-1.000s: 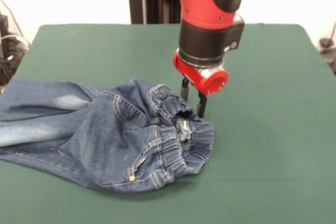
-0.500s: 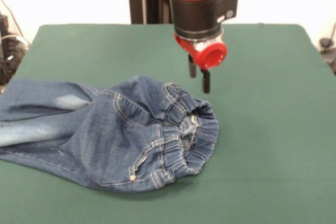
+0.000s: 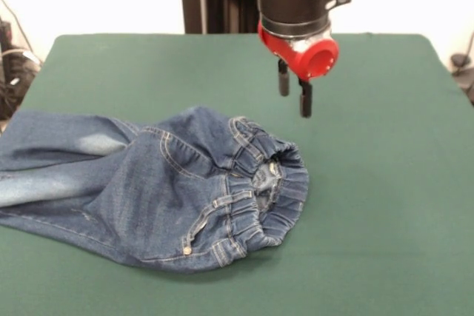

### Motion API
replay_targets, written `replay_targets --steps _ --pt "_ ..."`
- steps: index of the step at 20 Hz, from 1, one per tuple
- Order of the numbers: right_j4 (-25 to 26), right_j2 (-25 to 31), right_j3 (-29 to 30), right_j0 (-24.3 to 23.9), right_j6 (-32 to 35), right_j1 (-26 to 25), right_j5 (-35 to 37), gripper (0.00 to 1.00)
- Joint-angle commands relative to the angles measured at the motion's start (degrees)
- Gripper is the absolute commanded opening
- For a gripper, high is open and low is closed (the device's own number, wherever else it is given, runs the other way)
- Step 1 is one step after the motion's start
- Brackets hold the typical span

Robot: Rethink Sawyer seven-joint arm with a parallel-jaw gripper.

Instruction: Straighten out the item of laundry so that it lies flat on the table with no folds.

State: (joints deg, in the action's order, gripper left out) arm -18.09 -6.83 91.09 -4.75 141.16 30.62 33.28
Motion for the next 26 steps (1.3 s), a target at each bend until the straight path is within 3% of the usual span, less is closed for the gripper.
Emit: replay_targets --steps 1,11,26 --pt "0.71 1.32 -1.21 2.65 7.62 -4.00 -1.52 1.00" --pt "2.68 -3.92 -6.61 4.08 7.47 -9.01 -4.80 1.00" --pt "1.04 -1.71 -7.40 3.82 6.13 -13.95 -11.72 1.00"
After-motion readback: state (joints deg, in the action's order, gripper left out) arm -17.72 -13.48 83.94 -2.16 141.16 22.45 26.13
